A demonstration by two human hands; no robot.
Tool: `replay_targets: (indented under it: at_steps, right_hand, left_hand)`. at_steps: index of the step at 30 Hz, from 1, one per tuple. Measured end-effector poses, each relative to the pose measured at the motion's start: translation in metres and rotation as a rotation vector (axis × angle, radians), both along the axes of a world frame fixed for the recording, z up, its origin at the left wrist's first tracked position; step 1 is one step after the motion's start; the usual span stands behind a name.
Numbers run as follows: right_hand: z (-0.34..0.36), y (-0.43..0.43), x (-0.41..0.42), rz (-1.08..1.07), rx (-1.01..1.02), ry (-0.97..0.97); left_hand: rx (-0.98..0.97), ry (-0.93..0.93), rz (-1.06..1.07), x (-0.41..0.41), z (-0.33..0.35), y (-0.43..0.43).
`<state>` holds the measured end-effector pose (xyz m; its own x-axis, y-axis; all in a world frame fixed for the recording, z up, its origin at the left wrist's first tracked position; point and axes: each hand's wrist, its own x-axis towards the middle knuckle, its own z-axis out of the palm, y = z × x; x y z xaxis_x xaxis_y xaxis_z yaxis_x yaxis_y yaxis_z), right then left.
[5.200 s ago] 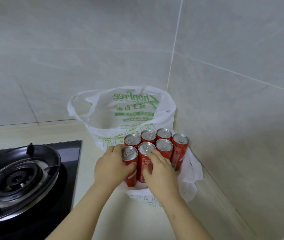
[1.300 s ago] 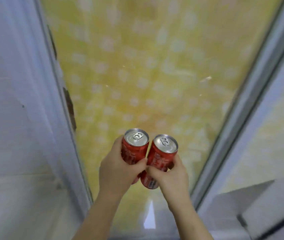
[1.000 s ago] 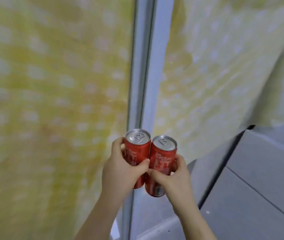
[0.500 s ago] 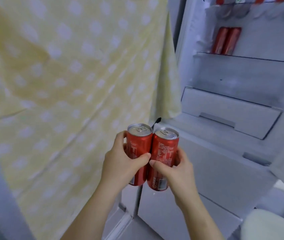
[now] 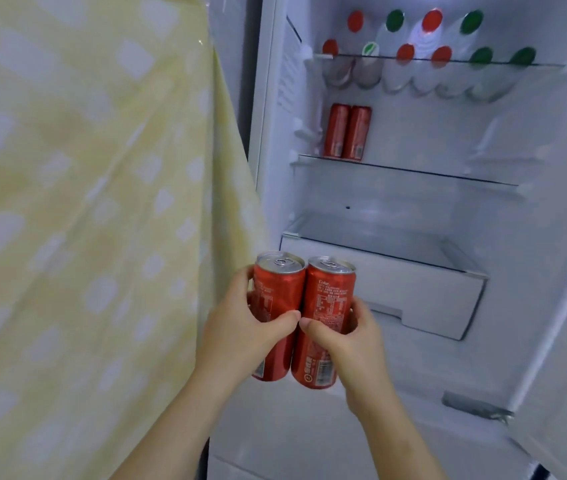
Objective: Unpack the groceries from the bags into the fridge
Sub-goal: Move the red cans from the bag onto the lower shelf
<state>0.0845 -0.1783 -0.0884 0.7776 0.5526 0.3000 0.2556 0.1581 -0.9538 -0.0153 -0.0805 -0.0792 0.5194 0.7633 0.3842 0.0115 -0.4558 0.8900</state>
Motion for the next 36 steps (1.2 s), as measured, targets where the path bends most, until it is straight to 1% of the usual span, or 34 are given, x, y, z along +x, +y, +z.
replay_targets:
  at_steps: [8, 13, 17, 24, 30, 36]
  right_hand:
    - [0.036, 0.049, 0.073, -0.115, 0.096, -0.042]
    - [0.073, 0.063, 0.118, -0.085, 0.093, -0.11]
    - [0.112, 0.074, 0.156, -0.069, 0.141, -0.146]
    - [0.182, 0.087, 0.212, -0.048, 0.206, -0.234]
    - [0.223, 0.101, 0.242, -0.054, 0.233, -0.268]
    - [0.242, 0.117, 0.27, -0.124, 0.216, -0.256]
  left_hand:
    - [0.097, -0.056, -0.099, 0.087, 0.038, 0.06]
    - [0.181, -0.044, -0.054, 0.132, 0.08, 0.078]
    - [0.192, -0.118, -0.094, 0.174, 0.12, 0.089]
    - [0.284, -0.234, -0.069, 0.23, 0.19, 0.102]
    - [0.277, -0.269, -0.115, 0.26, 0.23, 0.115]
    - [0.226, -0.243, -0.18, 0.293, 0.249, 0.131]
